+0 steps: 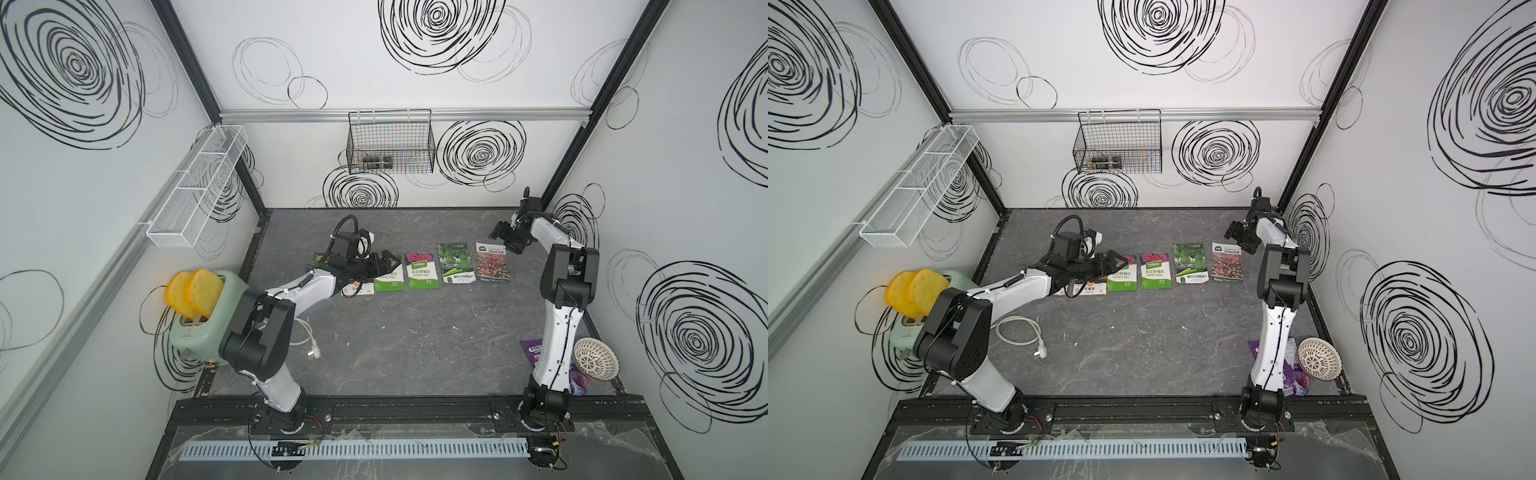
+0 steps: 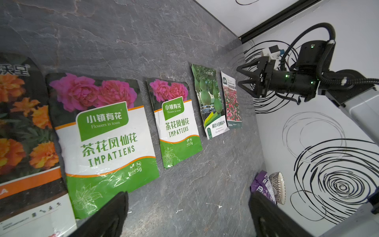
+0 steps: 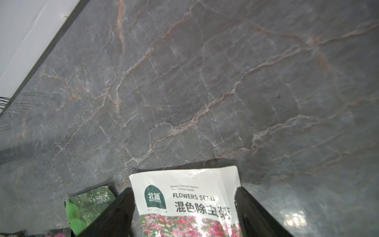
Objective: Arrange the seed packets in a row
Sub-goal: Adjust the seed packet at the center of the board.
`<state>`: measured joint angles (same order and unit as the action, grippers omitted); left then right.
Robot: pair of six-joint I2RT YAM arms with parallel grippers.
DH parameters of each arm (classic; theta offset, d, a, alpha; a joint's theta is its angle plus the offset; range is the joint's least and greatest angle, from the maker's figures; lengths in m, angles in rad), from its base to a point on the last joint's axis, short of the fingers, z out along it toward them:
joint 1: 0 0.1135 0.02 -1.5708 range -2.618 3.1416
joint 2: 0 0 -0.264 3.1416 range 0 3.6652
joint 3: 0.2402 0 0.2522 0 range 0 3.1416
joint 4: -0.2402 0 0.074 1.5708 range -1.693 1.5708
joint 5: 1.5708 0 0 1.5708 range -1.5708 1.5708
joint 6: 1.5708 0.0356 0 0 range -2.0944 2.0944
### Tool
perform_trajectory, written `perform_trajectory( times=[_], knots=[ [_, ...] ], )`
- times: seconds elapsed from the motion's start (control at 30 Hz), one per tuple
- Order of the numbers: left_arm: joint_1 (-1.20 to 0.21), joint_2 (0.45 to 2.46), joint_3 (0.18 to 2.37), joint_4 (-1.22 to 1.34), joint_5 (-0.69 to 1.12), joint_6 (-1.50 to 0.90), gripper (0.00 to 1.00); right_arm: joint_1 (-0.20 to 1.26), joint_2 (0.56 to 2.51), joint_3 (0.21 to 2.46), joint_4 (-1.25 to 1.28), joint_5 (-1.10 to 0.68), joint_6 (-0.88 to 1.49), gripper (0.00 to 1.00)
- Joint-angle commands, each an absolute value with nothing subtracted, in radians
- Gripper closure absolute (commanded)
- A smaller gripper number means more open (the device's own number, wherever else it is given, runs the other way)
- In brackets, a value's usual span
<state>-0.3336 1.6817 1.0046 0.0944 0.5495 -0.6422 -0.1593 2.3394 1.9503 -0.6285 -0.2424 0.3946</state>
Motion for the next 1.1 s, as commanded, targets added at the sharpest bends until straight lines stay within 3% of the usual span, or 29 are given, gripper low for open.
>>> perform_trajectory(
  times=[0.0,0.17,0.63,1.07],
  knots=[
    [-0.327,1.690,1.028,0.119,0.560,-0.627,0.04,-0.169,2.362,1.998,-0.661,-0.232,0.369,0.21],
    [-0.321,1.695,1.031,0.120,0.563,-0.629,0.04,-0.172,2.376,2.050,-0.710,-0.214,0.349,0.21],
    [-0.327,1.695,1.022,0.125,0.565,-0.632,0.04,-0.147,2.341,1.922,-0.658,-0.227,0.349,0.20],
    [-0.324,1.705,1.031,0.125,0.564,-0.632,0.04,-0.116,2.381,2.006,-0.667,-0.215,0.349,0.20]
  ],
)
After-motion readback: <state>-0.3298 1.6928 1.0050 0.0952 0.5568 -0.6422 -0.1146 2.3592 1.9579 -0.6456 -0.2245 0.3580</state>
